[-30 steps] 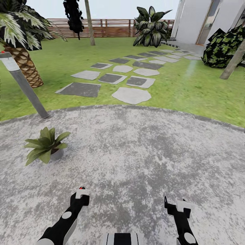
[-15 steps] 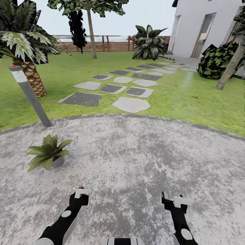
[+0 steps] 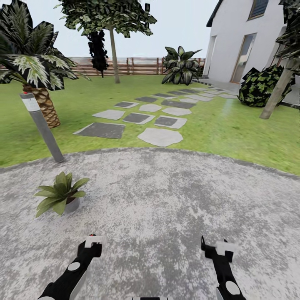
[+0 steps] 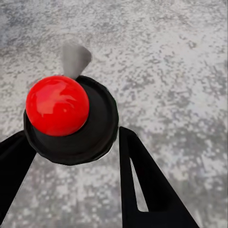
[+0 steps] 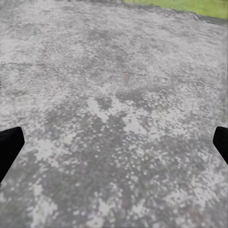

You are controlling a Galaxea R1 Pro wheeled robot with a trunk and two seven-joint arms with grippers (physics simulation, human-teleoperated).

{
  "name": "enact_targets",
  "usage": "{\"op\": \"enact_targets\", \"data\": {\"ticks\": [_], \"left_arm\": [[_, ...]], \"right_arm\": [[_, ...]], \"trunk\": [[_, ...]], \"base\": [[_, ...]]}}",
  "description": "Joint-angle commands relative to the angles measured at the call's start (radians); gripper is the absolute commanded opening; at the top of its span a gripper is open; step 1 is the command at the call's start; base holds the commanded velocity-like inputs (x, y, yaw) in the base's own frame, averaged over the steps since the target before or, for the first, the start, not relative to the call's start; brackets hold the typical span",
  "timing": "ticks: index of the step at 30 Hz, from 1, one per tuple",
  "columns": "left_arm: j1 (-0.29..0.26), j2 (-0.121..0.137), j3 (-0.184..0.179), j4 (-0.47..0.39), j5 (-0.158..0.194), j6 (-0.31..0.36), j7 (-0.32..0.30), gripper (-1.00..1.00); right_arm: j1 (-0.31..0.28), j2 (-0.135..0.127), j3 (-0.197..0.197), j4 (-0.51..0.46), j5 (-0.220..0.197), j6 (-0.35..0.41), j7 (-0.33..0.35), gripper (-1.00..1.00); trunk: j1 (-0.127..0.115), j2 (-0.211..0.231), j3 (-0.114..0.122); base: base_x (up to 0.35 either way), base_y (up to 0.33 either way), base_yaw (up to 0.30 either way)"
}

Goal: Pick up the pesticide atomizer in the garden and spray insectifuge to fully cover both potted plants in the garden.

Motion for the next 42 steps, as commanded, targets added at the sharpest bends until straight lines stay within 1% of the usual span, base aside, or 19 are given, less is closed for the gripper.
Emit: {"op": "enact_targets", "data": {"ticks": [1, 9, 30, 34, 42], "left_arm": [[0.000, 0.001, 0.000, 0.000, -0.003, -0.003, 0.002, -1.00], [0.000, 0.004, 0.000, 0.000, -0.004, -0.003, 0.002, -1.00], [0.000, 0.001, 0.000, 0.009, -0.001, -0.003, 0.002, -1.00], [0.000, 0.001, 0.000, 0.010, -0.001, -0.003, 0.002, -1.00], [0.000, 0.001, -0.002, 0.011, 0.000, -0.003, 0.002, -1.00]], "right_arm": [[0.000, 0.000, 0.001, 0.002, 0.001, -0.002, -0.003, 1.00], [0.000, 0.001, 0.001, 0.037, 0.001, -0.002, -0.003, 1.00], [0.000, 0.001, -0.001, 0.051, 0.001, -0.003, -0.003, 1.00], [0.000, 0.001, 0.000, 0.054, 0.001, -0.003, -0.004, 1.00], [0.000, 0.001, 0.001, 0.062, 0.001, -0.003, -0.004, 1.00]], "trunk": [[-0.001, 0.000, 0.003], [-0.004, 0.002, 0.034], [-0.085, 0.149, 0.100], [-0.100, 0.177, 0.113], [-0.131, 0.233, 0.138]], "base": [[0.000, 0.000, 0.000], [0.000, 0.000, 0.000], [0.000, 0.000, 0.005], [0.000, 0.000, 0.167], [0.000, 0.000, 0.265]]}}
